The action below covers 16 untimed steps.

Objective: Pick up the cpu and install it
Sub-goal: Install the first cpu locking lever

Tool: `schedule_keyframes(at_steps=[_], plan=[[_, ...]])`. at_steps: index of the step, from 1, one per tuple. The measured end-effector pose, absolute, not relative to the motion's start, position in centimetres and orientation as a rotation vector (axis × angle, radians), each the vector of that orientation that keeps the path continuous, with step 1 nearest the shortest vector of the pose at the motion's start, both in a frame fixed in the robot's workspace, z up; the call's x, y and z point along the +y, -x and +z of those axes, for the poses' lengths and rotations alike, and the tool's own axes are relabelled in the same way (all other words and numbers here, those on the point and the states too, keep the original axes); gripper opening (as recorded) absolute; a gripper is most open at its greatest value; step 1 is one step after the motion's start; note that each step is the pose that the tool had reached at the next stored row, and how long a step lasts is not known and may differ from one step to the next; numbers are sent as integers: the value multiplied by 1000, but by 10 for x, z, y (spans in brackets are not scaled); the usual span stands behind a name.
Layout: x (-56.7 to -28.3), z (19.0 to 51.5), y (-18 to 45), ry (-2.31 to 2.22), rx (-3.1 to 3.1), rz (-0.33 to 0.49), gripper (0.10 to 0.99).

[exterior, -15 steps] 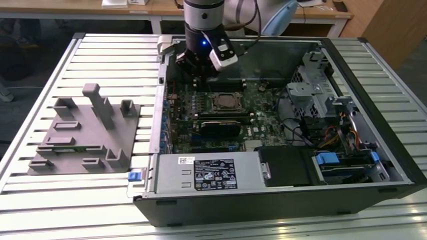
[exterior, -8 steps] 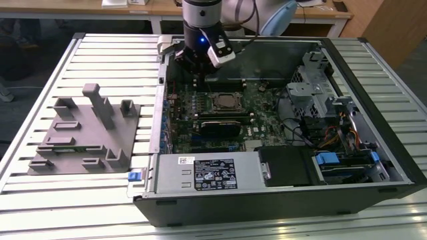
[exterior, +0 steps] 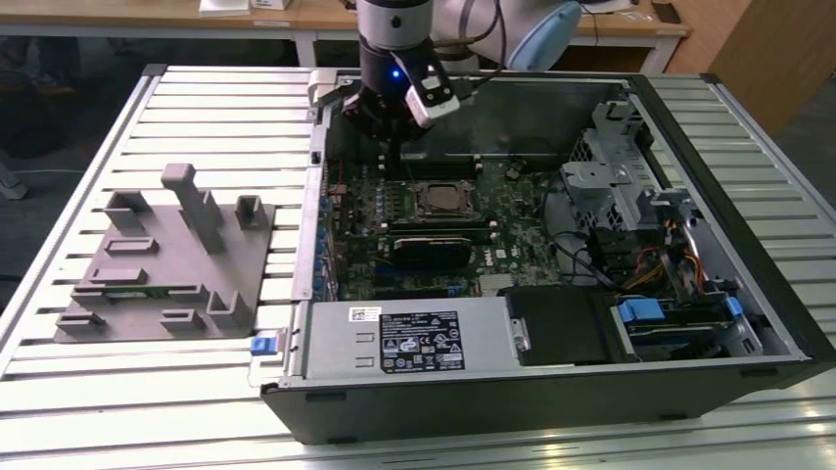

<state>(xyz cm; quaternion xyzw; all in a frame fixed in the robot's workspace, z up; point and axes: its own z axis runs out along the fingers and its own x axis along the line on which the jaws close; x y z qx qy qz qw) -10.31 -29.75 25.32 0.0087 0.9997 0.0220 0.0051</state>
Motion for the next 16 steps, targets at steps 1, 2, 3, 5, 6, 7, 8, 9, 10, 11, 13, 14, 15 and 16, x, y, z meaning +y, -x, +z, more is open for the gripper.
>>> schedule_keyframes(at_steps=[1, 2, 3, 5, 6, 7, 8, 9, 10, 11, 13, 14, 15, 16], plan=[[-297, 253, 103, -27, 3131, 69, 106], [-296, 253, 103, -27, 3131, 69, 106], [-296, 253, 103, -27, 3131, 69, 106], [-295, 253, 104, -27, 3131, 69, 106], [-294, 253, 104, -27, 3131, 69, 106], [-294, 253, 104, -27, 3131, 69, 106], [-293, 253, 104, -27, 3131, 69, 106], [-293, 253, 104, -27, 3130, 69, 106], [-293, 253, 105, -27, 3130, 69, 106], [-292, 253, 105, -27, 3130, 69, 106], [-291, 253, 105, -27, 3130, 69, 106], [-291, 253, 104, -27, 3131, 69, 106], [-290, 253, 104, -27, 3131, 69, 106], [-290, 253, 104, -27, 3131, 69, 106]])
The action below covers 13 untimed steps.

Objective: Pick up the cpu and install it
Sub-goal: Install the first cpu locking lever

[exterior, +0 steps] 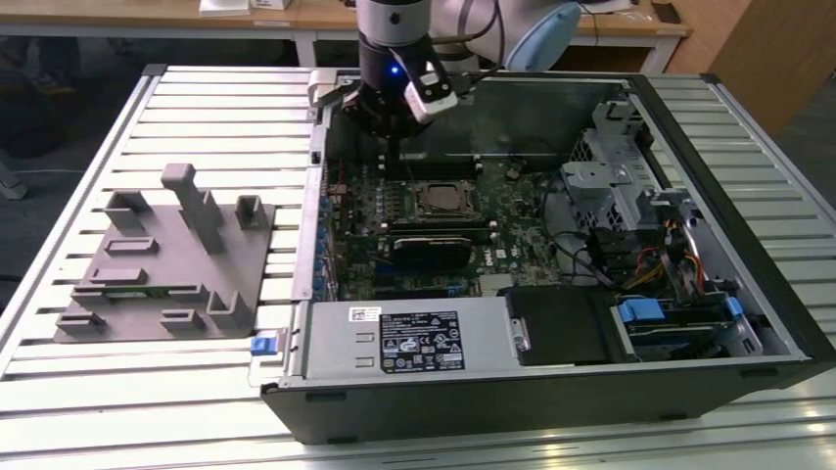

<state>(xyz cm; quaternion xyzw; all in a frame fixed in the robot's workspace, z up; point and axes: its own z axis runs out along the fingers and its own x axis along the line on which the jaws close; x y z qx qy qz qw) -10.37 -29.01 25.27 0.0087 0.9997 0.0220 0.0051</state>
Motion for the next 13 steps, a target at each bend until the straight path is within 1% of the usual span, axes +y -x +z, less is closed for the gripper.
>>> schedule_keyframes(at_steps=[13], plan=[[-290, 252, 98, -27, 3131, 69, 106]])
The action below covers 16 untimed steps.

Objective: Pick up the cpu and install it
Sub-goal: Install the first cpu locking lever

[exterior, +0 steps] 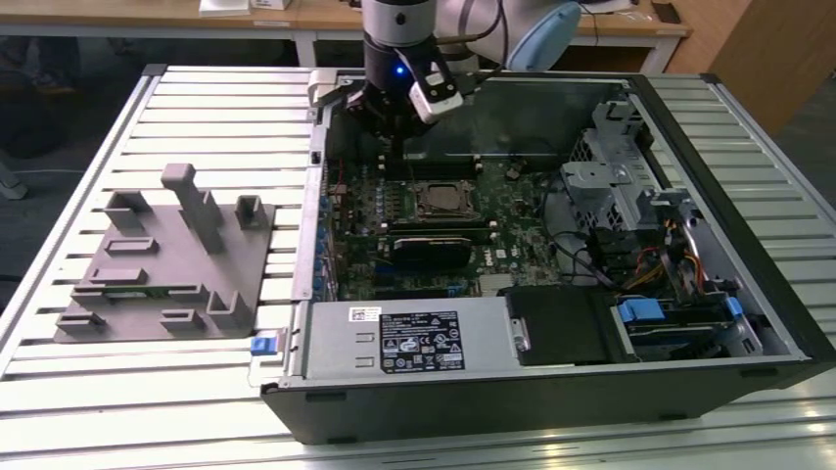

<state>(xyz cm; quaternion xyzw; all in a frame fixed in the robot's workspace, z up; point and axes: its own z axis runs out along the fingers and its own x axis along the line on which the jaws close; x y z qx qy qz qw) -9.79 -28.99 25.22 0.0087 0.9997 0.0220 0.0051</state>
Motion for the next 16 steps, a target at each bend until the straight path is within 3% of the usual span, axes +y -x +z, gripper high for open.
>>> schedule_keyframes(at_steps=[16], plan=[[-290, 252, 69, -27, 3131, 69, 106]])
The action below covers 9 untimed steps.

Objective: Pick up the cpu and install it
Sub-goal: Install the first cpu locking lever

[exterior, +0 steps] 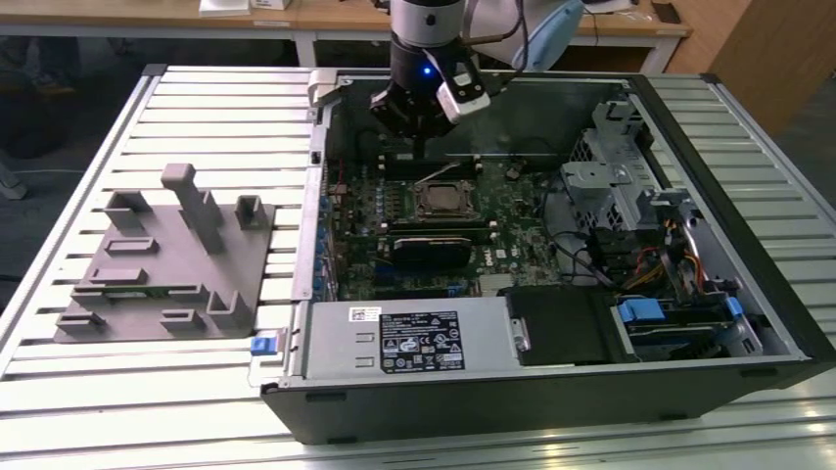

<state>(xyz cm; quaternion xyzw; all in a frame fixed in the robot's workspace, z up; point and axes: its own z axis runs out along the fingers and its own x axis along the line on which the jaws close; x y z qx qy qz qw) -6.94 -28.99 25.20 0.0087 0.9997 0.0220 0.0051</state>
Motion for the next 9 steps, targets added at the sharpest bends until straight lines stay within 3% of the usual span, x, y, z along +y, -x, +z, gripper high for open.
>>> schedule_keyframes(at_steps=[6, 9], plan=[[-290, 252, 68, -27, 3130, 75, 106], [-292, 251, 67, -28, 3129, 144, 106]])
